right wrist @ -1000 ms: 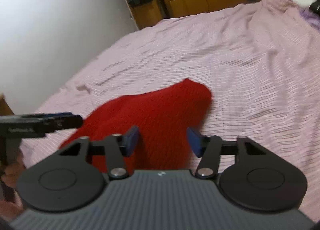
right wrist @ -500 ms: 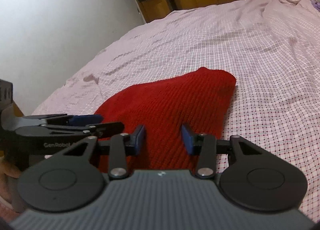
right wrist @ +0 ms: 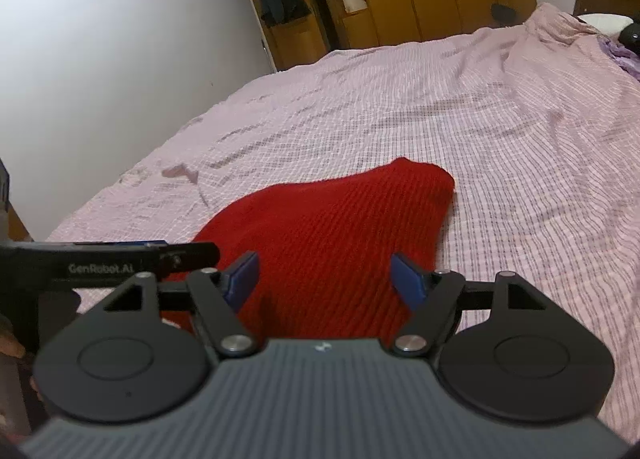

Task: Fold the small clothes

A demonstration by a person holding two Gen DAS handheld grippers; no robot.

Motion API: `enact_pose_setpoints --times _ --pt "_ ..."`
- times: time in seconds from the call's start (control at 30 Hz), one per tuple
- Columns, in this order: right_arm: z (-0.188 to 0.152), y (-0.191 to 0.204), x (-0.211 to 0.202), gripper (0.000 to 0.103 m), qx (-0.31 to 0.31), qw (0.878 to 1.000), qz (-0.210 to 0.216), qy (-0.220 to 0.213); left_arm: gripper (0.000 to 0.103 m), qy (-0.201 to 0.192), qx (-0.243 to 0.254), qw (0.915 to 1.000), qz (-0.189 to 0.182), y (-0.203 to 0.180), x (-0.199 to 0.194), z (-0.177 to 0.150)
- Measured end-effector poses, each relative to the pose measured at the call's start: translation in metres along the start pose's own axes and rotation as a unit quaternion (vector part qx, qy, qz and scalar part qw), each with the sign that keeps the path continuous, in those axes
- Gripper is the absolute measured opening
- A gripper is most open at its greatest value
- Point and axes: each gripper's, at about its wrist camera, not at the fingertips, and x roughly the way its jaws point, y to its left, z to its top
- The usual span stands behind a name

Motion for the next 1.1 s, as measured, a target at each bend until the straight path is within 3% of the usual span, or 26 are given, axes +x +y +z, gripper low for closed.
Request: enact_pose_setpoints --times 0.1,0.33,0.43,0.7,1.1 --pt "-0.008 0.002 -0.010 0.074 0.002 1.000 -0.010 0.011 0.099 0.004 -0.007 1.0000 0.003 0.000 -0.008 -0.006" --pt "-0.032 0.001 -0.015 0.076 0.007 0.998 -0.037 0.046 0.102 0.024 0.031 0.9991 0.018 -0.012 -0.017 -0.031" --pt "-0.042 -0.001 -0.013 0.100 0.007 0.997 -0.050 0.056 0.102 0.035 0.040 0.9981 0.031 -0.016 -0.015 -0.042" --pt "-0.049 0.002 -0.004 0.100 -0.006 0.994 -0.073 0.082 0.102 0.085 0.028 0.9936 0.069 -0.013 0.007 -0.051" --pt "-0.050 -0.002 0.010 0.100 0.001 0.990 -0.092 0.108 0.102 0.109 0.023 0.9905 0.080 -0.011 0.025 -0.052"
